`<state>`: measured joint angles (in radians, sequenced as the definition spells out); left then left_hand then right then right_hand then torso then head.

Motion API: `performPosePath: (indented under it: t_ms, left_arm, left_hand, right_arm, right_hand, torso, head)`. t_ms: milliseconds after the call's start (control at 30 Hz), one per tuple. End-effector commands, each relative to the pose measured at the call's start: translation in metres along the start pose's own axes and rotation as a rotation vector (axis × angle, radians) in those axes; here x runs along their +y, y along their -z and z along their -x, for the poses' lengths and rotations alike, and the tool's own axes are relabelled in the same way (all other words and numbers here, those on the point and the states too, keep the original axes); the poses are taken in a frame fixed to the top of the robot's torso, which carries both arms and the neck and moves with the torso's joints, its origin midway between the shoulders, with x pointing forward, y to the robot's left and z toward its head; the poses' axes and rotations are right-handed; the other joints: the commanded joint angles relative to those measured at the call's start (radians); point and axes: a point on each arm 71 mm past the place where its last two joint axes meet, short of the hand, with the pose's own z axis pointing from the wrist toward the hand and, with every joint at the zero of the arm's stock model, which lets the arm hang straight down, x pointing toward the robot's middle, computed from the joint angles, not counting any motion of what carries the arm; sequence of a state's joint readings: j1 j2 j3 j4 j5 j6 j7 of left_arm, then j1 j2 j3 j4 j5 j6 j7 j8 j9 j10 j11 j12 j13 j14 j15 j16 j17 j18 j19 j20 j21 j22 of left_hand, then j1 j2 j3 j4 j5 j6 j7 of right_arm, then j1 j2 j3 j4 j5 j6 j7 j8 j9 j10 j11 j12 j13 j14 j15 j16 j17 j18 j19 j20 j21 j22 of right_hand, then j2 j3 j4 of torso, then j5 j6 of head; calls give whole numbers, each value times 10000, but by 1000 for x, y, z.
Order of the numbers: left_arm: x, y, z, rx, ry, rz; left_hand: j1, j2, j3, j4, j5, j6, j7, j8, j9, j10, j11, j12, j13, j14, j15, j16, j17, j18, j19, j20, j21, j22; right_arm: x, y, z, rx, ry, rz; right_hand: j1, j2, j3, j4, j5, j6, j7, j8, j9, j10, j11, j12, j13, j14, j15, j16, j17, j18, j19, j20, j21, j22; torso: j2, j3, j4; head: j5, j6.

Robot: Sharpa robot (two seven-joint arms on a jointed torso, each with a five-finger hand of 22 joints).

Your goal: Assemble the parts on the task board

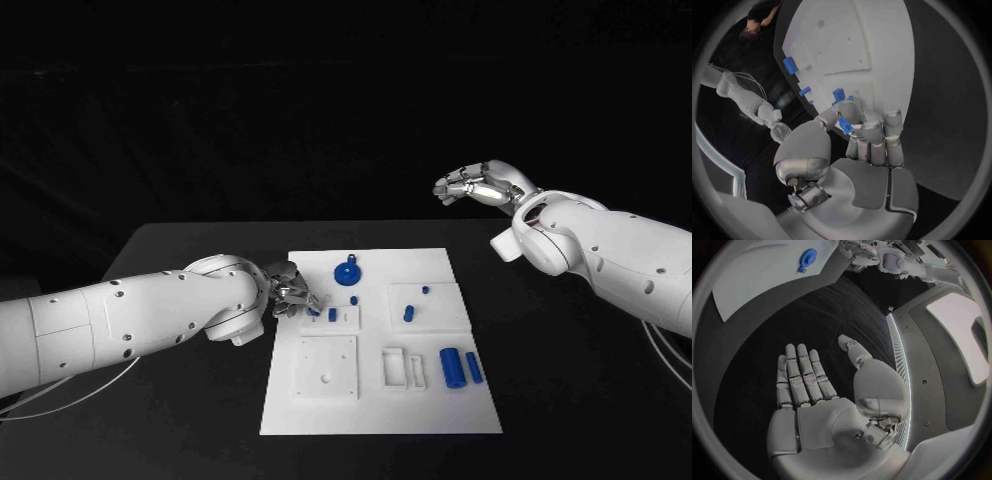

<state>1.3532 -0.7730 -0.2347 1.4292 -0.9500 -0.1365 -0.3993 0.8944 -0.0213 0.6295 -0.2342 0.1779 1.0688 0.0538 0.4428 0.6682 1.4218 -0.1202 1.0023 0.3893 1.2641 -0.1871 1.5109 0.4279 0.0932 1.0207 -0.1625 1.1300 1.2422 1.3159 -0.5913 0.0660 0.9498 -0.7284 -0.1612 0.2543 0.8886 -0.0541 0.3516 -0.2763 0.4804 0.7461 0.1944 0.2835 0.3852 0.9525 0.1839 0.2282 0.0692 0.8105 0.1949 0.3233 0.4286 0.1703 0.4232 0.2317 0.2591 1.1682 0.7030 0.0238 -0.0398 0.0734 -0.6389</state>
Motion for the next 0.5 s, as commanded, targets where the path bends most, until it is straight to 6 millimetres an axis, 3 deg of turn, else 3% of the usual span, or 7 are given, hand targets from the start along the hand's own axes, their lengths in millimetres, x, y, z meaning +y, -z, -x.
performPosePath:
  t_ms: [33,500]
  left_arm:
    - [-2,0,-2,113,-349,121]
    - [-1,1,-6,423,-836,336]
  left_hand:
    - [15,25,8,59,25,1243,-724,472,490,-5,-76,67,17,207,-398,38,15,-27,34,-1112,22,14]
    - [-55,44,4,125,12,1234,-732,560,481,-37,-81,156,38,190,-398,96,37,-24,25,-1108,27,33]
  right_arm:
    - [1,0,-1,81,-44,79]
    - [1,0,0,52,-35,80]
  right_hand:
    - [-114,21,-19,27,49,-99,352,-4,-17,67,3,-61,-12,-76,18,-53,-12,-96,-67,20,-48,15]
    - [-114,23,-16,27,57,-100,352,-1,-19,70,3,-68,-12,-76,18,-50,-16,-92,-68,21,-54,20]
  torso:
    - [2,0,2]
    - [-1,5,2]
  head:
    - [-3,-17]
    - [12,-50]
